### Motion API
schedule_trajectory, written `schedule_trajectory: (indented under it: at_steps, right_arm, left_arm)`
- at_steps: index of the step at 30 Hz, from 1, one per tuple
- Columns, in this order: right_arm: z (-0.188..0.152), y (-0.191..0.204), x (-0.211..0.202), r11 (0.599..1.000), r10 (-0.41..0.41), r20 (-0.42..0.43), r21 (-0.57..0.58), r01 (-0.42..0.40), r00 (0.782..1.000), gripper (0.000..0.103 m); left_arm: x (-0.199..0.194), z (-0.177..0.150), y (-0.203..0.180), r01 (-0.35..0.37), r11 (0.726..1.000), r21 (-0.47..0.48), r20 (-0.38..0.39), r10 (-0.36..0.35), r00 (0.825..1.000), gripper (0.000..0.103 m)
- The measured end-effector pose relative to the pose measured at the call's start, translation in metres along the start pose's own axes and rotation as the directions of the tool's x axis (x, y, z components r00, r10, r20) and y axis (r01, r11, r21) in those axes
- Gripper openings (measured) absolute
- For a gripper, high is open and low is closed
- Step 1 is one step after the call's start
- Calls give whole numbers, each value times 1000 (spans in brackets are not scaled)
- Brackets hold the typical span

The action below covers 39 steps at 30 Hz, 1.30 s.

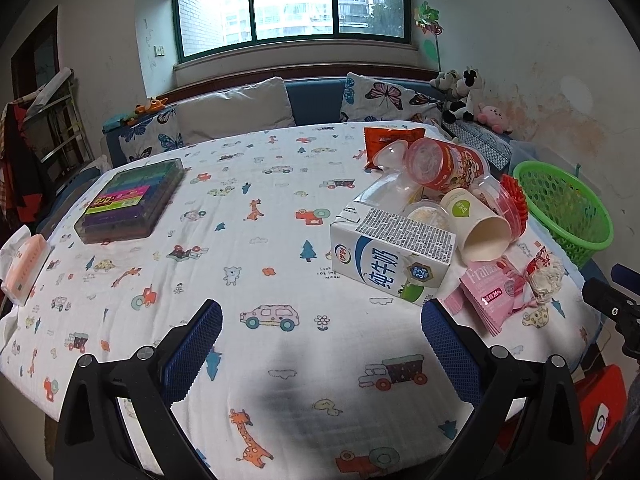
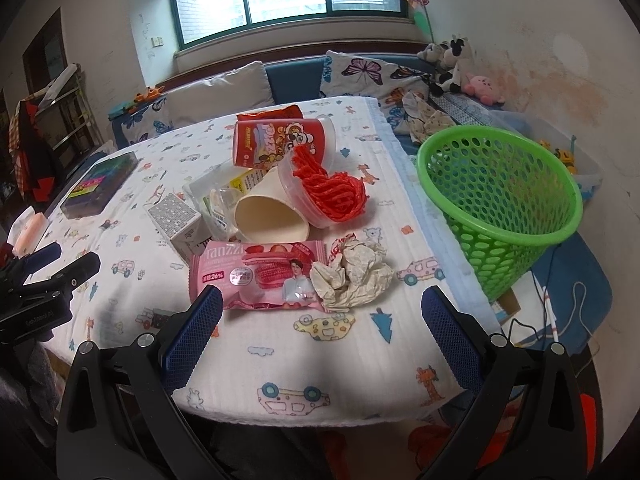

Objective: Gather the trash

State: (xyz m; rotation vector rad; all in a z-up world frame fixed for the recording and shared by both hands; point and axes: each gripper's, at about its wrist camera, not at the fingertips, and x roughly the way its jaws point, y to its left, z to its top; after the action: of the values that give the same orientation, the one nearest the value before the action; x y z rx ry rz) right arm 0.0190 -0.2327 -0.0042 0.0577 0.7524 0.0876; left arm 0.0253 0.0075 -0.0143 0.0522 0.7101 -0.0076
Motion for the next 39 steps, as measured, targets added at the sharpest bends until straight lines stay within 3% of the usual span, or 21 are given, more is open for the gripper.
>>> schedule_trajectory:
  at_steps: [11, 21, 28, 33, 39]
  right_arm:
    - [5, -16, 24, 1000, -2, -36, 23, 2, 999, 99]
    - [7, -31, 51, 998, 23, -82, 53, -19, 996, 95]
    - [10, -44, 70, 992, 78, -121, 106, -65, 990, 85]
    - [10, -47, 76, 988, 107, -131, 125, -91, 986, 77]
    - [11, -47, 75, 982, 151, -128, 137, -133, 980, 65]
  left_arm:
    - [13, 5, -7, 20, 1000, 24, -30, -19, 999, 97]
    - [21, 5, -25, 116, 991, 70, -64, -111, 992, 97]
    - [27, 3, -48, 235, 967, 98, -108, -225, 968, 97]
    - [34, 3, -65, 334, 938, 94, -147, -319, 936, 97]
    - [48, 2, -80, 401, 913, 68, -196, -382, 903, 95]
